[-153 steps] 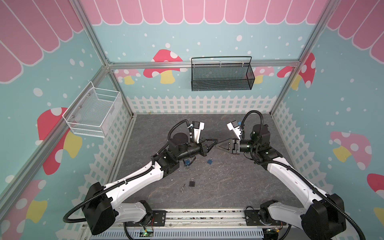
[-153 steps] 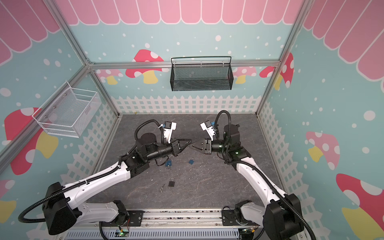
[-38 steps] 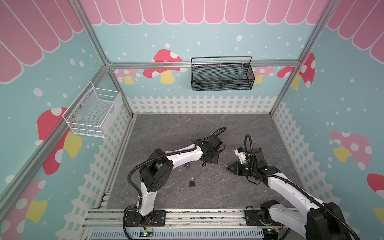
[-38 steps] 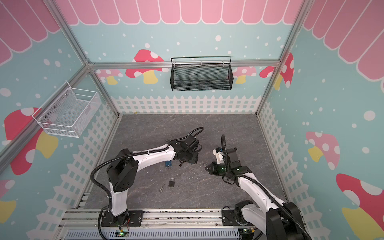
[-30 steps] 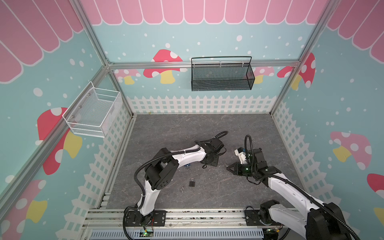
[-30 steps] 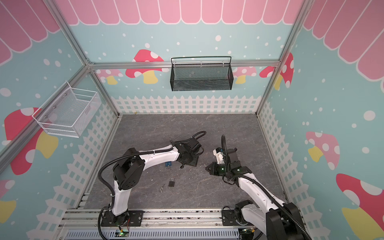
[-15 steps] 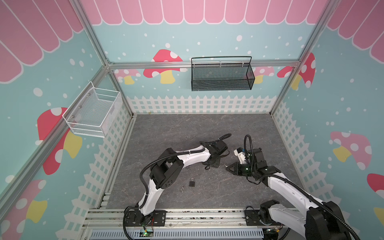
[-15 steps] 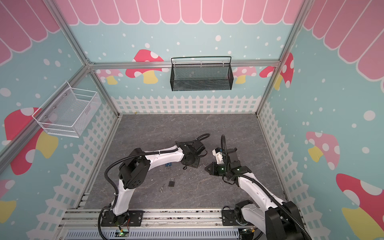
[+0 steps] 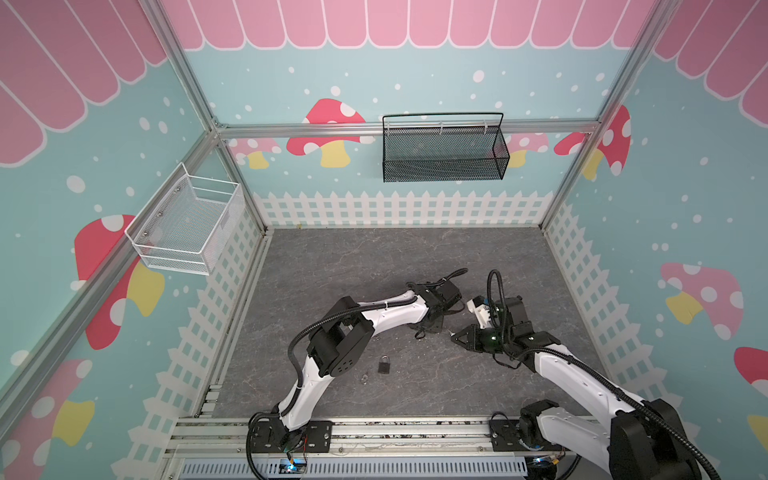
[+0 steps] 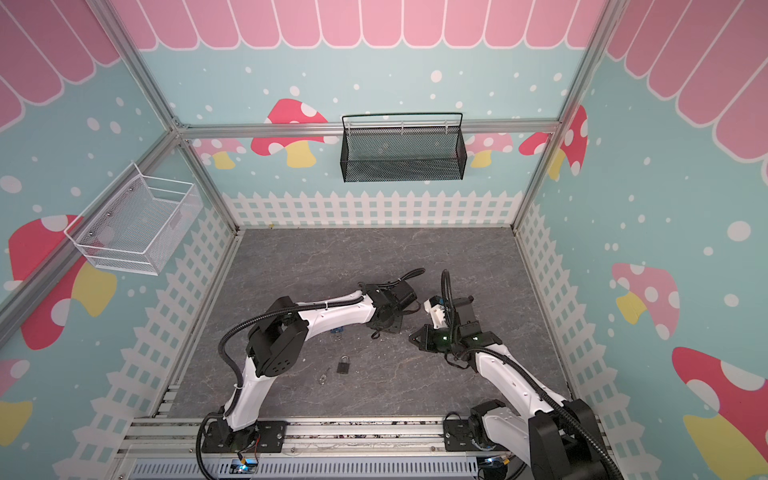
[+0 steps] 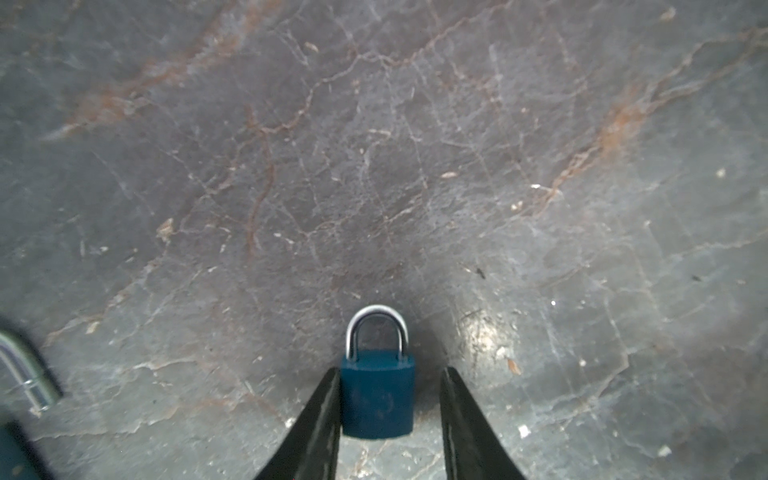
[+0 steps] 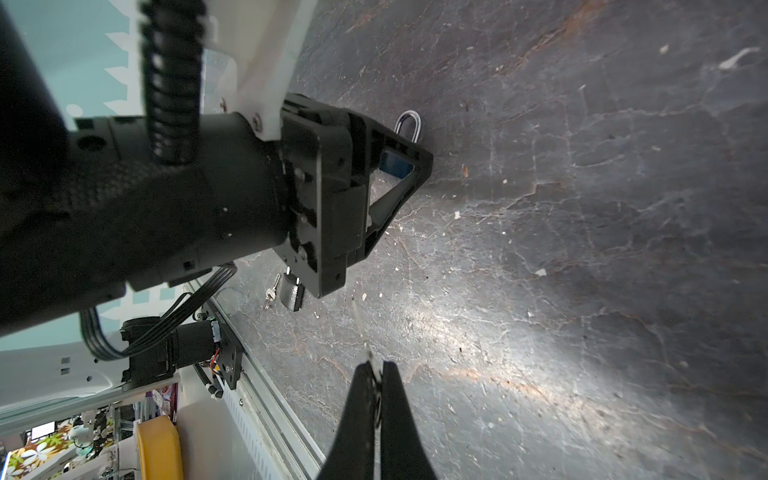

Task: Unlock with the key
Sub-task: 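Close the left gripper on the small blue padlock body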

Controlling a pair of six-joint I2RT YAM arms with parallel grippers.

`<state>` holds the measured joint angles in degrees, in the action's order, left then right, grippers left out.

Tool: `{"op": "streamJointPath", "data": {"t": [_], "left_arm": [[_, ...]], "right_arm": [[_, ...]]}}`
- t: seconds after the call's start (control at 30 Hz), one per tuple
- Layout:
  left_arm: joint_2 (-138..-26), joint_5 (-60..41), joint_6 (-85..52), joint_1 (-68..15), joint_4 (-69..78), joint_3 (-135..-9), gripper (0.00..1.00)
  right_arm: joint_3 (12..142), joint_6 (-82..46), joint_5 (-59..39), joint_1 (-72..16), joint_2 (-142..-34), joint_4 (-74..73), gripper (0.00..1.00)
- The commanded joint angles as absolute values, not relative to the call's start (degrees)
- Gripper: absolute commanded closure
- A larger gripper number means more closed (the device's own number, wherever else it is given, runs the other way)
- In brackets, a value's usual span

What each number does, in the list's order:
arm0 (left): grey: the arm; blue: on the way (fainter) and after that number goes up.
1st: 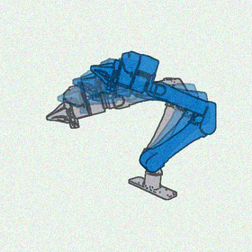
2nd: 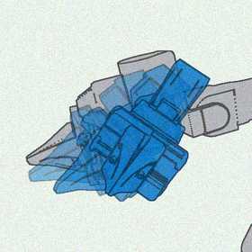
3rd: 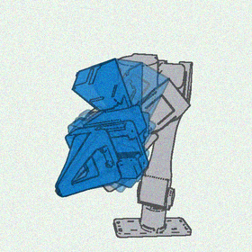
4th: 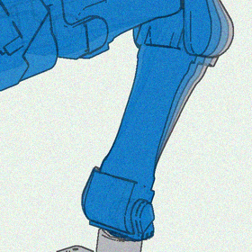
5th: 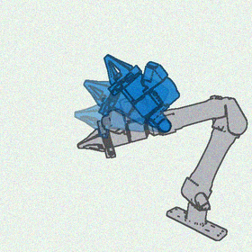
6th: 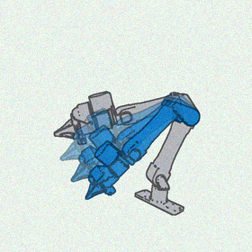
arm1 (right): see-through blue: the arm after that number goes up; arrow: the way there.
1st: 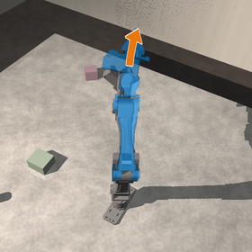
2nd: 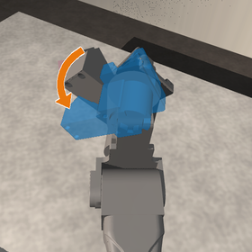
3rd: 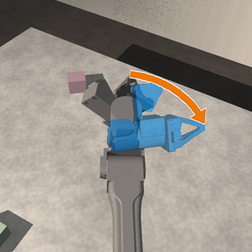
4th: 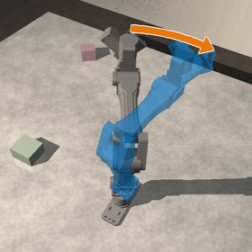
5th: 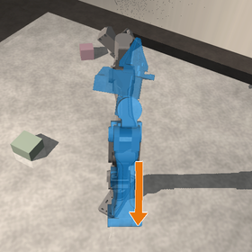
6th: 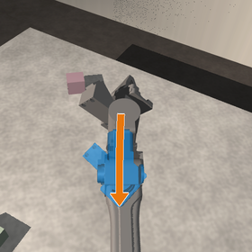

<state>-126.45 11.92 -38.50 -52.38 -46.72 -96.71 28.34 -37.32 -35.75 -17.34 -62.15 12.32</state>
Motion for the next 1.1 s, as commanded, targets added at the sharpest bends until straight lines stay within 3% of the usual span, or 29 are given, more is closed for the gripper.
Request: {"op": "streamJointPath", "data": {"t": [0.0,0.33,0.5,0.63,0.77,1.07], "left_arm": [[-128.6,14.7,-39.7,-52.5,-50.3,-96.3,0.63],[-130.7,14.9,-39.4,-52.5,-51.8,-97.1,0.69],[-131.3,14.3,-39.2,-52.4,-51.8,-97.6,0.78],[-130.8,13.1,-39.1,-52.2,-51.7,-97.9,0.94],[-128.3,13.3,-40.5,-52.0,-51.8,-97.7,1.0],[-119.4,13.1,-48.7,-51.0,-50.6,-95.3,1.0]], "right_arm": [[27.7,-36.9,-36.4,-17.0,-62.4,11.3,1.0],[27.8,-37.3,-36.8,-16.7,-62.7,10.6,1.0],[27.5,-37.5,-36.9,-16.6,-62.6,10.5,1.0],[28.1,-36.8,-39.1,-16.6,-62.7,9.6,1.0],[29.8,-35.6,-37.4,-16.6,-62.7,12.1,1.0],[33.1,-34.1,-36.6,-16.6,-64.2,16.2,1.0]]}}
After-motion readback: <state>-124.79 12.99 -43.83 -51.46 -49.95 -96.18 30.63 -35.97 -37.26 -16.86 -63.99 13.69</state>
